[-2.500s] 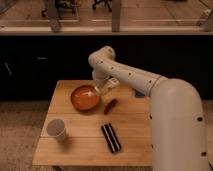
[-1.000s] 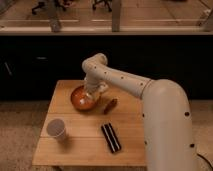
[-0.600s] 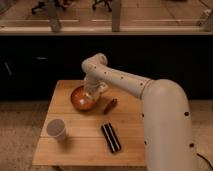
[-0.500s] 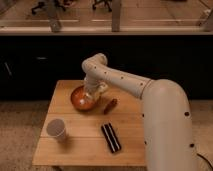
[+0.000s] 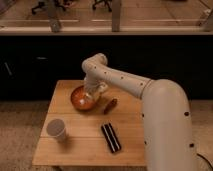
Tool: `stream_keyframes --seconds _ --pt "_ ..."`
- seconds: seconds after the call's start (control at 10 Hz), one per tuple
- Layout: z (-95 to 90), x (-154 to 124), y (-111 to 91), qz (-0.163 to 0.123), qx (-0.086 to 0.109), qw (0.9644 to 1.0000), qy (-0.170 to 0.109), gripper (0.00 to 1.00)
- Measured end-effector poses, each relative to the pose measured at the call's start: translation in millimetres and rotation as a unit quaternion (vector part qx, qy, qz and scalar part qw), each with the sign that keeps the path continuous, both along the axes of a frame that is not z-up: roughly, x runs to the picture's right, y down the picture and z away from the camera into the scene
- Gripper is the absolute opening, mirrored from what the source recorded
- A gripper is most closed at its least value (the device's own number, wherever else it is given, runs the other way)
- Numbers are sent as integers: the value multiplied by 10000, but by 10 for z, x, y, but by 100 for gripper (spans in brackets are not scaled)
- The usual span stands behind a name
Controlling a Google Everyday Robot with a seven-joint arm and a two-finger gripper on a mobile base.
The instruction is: Place the bottle in the ceramic bowl
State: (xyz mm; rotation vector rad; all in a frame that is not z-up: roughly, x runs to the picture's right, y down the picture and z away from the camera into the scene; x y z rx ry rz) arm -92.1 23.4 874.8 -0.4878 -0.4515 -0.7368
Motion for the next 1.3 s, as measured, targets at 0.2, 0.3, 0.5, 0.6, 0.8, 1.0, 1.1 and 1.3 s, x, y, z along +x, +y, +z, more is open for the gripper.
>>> stream_keyframes --seconds 0.2,0.3,0.5,0.6,0.8,1.0,1.1,1.3 --pt "71 -146 -61 372 36 9978 -552 0" --pt "83 -178 -75 542 95 9959 -714 0" --pt "34 -201 -129 580 135 9952 -781 0" --pt "17 -75 -147 579 125 9951 -795 0" --pt "-15 -8 -117 509 70 9945 -911 0" --pt "-27 -119 -15 349 20 9945 -982 0" --pt "-27 -182 17 275 7 9945 -1011 0" --pt "-26 -316 92 97 -7 9942 -1072 0"
